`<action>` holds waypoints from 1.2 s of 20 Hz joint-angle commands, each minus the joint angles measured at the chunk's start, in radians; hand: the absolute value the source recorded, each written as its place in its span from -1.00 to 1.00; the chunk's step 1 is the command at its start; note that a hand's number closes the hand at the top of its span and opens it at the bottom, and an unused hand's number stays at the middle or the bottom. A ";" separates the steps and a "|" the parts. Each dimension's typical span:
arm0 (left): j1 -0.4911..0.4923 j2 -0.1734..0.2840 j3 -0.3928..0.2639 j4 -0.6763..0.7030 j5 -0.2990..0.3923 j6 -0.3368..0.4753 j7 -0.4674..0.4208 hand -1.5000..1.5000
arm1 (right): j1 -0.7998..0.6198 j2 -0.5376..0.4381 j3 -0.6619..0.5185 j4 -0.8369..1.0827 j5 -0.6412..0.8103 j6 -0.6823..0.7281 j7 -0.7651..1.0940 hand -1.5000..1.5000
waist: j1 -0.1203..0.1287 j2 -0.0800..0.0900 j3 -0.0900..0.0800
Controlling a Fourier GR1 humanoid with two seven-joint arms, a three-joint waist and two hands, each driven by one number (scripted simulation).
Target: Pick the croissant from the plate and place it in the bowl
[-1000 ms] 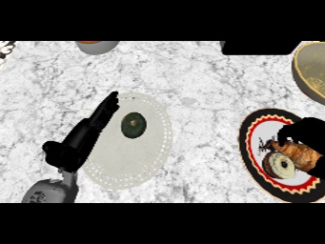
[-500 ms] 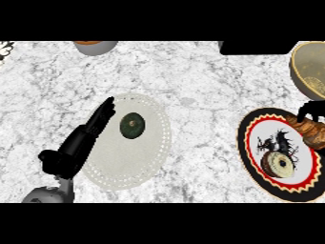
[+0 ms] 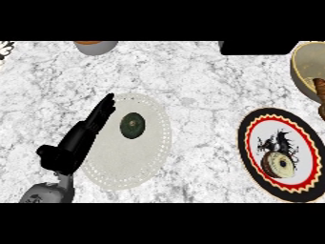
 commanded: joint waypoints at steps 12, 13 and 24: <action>-0.029 -0.004 0.003 -0.009 -0.005 -0.034 0.024 0.00 | -0.322 -0.116 -0.067 0.628 0.174 -0.435 -0.142 1.00 | 0.051 0.016 0.003; -0.079 -0.049 -0.017 -0.001 -0.017 0.003 0.085 0.00 | -0.333 -0.140 -0.067 0.655 0.172 -0.431 -0.166 1.00 | 0.036 0.013 0.003; -0.075 -0.033 -0.017 -0.009 -0.002 -0.042 0.048 0.00 | -0.510 -0.222 0.046 1.063 0.303 -0.169 -0.123 -1.00 | 0.082 0.029 0.005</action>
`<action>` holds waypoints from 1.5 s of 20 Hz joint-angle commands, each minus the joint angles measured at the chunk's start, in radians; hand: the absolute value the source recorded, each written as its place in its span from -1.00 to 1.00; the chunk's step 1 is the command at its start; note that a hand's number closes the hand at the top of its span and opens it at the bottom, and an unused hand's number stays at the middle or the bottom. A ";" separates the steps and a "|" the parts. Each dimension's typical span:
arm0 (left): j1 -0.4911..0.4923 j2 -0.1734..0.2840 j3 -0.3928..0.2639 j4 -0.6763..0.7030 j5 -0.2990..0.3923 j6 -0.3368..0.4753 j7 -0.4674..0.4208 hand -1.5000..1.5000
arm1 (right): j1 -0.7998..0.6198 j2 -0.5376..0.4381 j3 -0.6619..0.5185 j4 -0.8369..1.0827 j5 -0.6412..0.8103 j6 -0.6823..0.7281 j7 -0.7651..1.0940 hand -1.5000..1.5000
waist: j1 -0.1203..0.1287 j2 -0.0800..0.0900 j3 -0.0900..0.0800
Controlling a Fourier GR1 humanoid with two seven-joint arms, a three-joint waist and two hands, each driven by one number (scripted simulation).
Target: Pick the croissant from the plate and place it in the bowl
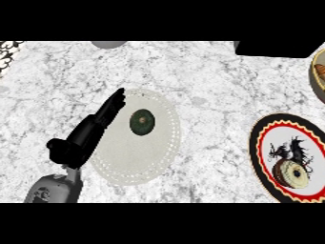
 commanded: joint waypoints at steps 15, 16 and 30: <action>-0.004 -0.026 -0.026 0.012 -0.027 0.008 -0.006 0.00 | -0.206 -0.127 -0.267 0.300 -0.234 0.123 -0.060 -1.00 | 0.005 0.008 0.003; 0.021 -0.018 -0.014 0.007 -0.029 0.013 -0.040 0.00 | -0.189 -0.160 -0.284 0.318 -0.247 0.146 -0.052 -1.00 | 0.005 0.008 0.003; -0.006 -0.010 0.005 -0.015 -0.008 0.001 -0.007 0.00 | -0.037 -0.329 -0.445 0.388 -0.395 0.259 -0.059 -1.00 | -0.002 0.023 0.014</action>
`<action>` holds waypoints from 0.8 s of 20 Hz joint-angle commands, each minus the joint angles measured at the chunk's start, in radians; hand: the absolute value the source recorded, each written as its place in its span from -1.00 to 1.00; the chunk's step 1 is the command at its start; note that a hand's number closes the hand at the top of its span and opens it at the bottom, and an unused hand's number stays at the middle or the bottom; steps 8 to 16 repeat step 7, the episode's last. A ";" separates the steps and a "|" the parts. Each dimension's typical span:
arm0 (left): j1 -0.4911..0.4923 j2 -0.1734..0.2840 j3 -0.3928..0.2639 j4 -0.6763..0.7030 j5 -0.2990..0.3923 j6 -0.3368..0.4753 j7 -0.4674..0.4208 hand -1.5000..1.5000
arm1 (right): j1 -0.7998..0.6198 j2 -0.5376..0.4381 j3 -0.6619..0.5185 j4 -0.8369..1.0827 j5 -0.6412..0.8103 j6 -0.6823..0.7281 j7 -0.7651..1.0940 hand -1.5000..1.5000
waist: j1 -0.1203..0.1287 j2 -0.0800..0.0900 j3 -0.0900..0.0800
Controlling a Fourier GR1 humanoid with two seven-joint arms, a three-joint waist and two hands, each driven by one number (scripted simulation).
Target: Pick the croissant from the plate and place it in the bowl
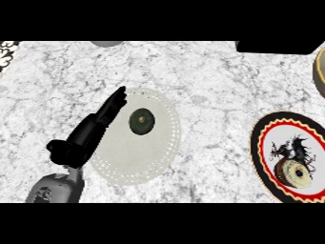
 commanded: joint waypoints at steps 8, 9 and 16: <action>0.001 -0.010 -0.008 0.006 -0.018 0.014 -0.011 0.00 | 0.095 -0.081 -0.048 0.014 -0.047 0.148 -0.048 -1.00 | -0.005 0.007 0.006; 0.001 -0.010 -0.008 0.006 -0.018 0.014 -0.011 0.00 | 0.095 -0.081 -0.048 0.014 -0.047 0.148 -0.048 -1.00 | -0.005 0.007 0.006; 0.001 -0.010 -0.008 0.006 -0.018 0.014 -0.011 0.00 | 0.095 -0.081 -0.048 0.014 -0.047 0.148 -0.048 -1.00 | -0.005 0.007 0.006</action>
